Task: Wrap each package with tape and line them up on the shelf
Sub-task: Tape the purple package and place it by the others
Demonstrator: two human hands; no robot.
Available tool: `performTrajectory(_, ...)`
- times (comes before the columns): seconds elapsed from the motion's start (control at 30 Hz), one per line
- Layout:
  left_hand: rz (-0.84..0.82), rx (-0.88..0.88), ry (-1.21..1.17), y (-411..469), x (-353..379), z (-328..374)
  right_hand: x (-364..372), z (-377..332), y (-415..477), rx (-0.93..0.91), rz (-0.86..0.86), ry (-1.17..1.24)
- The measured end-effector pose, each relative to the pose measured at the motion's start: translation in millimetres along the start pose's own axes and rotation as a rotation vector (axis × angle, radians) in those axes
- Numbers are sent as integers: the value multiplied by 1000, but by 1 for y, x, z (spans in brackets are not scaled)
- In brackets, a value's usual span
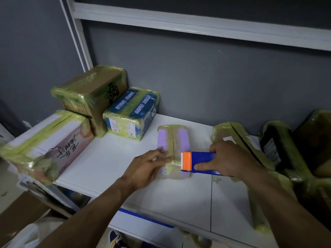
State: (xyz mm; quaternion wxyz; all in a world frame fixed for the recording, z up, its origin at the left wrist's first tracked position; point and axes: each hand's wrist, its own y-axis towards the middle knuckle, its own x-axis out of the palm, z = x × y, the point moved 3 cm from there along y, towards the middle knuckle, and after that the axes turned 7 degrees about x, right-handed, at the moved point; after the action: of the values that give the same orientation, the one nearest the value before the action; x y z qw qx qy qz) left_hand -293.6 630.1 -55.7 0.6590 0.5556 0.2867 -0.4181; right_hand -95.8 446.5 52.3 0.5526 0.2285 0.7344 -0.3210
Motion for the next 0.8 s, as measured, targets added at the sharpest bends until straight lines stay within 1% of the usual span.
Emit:
performTrajectory(0.1,28,0,37,-2,-3,0,6,2,5,6,2,14)
performTrajectory(0.17,47,-37,46,2,-3,1,9,4,8,14,8,13)
performTrajectory(0.27,43,-129,5,16,3,4,12,6,11,25,12,4)
performTrajectory(0.33,36,-146,-49,23,7,4,14,7,11,34,6,8)
performTrajectory(0.53,-13,-124,-103,22,8,-6,24,6,5,29,5,91)
performTrajectory(0.67,-68,-169,-252,15,-3,-23,34,-4,0,-15,22,184)
performTrajectory(0.8,-98,-80,-203,0,-5,-26,38,-17,1,-36,8,192)
